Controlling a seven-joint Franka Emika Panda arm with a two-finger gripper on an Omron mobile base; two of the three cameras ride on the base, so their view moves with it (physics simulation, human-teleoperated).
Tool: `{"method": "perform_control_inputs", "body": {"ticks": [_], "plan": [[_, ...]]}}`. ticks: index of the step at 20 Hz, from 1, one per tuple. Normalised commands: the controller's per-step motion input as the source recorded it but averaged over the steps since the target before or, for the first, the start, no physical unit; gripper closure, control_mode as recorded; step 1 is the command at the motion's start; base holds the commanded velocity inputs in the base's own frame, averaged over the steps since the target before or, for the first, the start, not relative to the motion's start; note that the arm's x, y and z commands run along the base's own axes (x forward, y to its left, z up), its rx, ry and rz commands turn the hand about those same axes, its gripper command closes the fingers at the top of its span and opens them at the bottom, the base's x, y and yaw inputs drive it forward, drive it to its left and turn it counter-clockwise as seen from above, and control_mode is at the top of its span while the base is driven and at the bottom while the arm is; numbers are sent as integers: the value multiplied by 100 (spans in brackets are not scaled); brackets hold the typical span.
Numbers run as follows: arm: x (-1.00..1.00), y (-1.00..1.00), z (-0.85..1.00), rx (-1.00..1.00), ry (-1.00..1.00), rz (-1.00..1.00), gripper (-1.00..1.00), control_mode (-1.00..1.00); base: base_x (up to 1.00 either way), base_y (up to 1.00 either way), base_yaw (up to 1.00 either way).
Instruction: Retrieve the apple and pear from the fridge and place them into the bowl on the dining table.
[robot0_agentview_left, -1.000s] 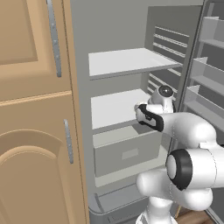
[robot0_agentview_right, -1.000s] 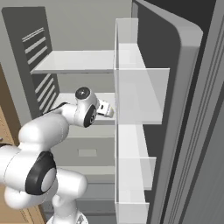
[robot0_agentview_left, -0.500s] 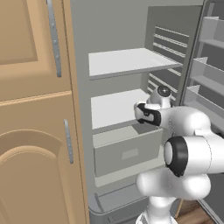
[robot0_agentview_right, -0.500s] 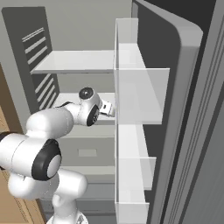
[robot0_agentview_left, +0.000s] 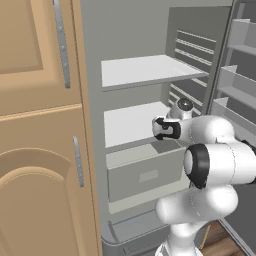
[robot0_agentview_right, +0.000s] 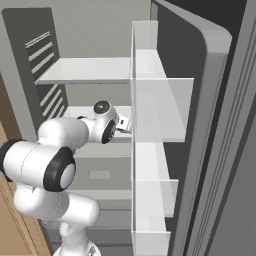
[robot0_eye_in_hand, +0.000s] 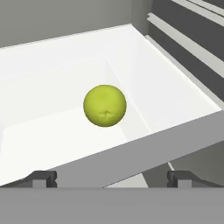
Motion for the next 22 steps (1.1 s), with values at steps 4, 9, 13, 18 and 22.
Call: {"method": "perform_control_inputs", "body": {"ticks": [4,9,13,18,22], "plan": [[20,-2,-13,0,0,0,-100,-100,0,0,0],[22,0,-12,0,0,0,-100,-100,0,0,0],[23,0,-11,0,0,0,-100,-100,0,0,0],[22,0,-12,0,0,0,-100,-100,0,0,0],[21,0,-13,0,0,0,-100,-100,0,0,0]]}}
